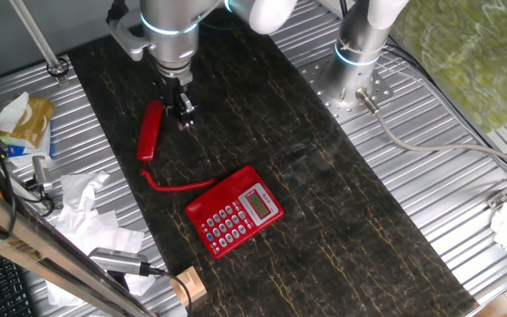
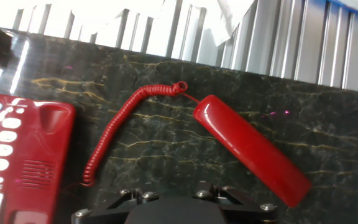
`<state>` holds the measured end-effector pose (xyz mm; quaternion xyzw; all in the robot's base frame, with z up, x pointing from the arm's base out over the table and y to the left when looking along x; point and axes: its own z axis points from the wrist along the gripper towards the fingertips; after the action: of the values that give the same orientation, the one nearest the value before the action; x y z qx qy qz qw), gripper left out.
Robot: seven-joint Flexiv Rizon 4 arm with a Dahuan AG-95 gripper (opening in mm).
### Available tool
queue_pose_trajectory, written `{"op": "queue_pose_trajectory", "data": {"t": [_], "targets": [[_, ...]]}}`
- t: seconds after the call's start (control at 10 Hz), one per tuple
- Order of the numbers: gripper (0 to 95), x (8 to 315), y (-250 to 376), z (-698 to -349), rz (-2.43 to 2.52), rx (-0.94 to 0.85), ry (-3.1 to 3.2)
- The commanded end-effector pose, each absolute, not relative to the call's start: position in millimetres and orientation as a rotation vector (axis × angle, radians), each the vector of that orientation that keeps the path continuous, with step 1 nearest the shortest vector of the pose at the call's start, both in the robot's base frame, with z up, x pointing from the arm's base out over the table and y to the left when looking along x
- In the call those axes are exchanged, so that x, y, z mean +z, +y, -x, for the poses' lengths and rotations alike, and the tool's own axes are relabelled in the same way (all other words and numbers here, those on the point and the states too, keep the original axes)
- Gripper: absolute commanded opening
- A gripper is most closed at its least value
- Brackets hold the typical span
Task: Place the handset of the telephone on the corresponding phone cradle
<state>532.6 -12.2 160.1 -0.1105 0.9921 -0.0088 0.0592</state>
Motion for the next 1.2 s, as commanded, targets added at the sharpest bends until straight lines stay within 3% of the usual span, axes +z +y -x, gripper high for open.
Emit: {"op": "queue_pose_trajectory", "data": {"t": [0.1, 1.2], "targets": [[38.0, 158.0, -22.2, -534.2, 0.342, -0.021, 3.004], [38.0, 131.0, -66.9, -559.5, 0.41, -0.022, 3.003]]}}
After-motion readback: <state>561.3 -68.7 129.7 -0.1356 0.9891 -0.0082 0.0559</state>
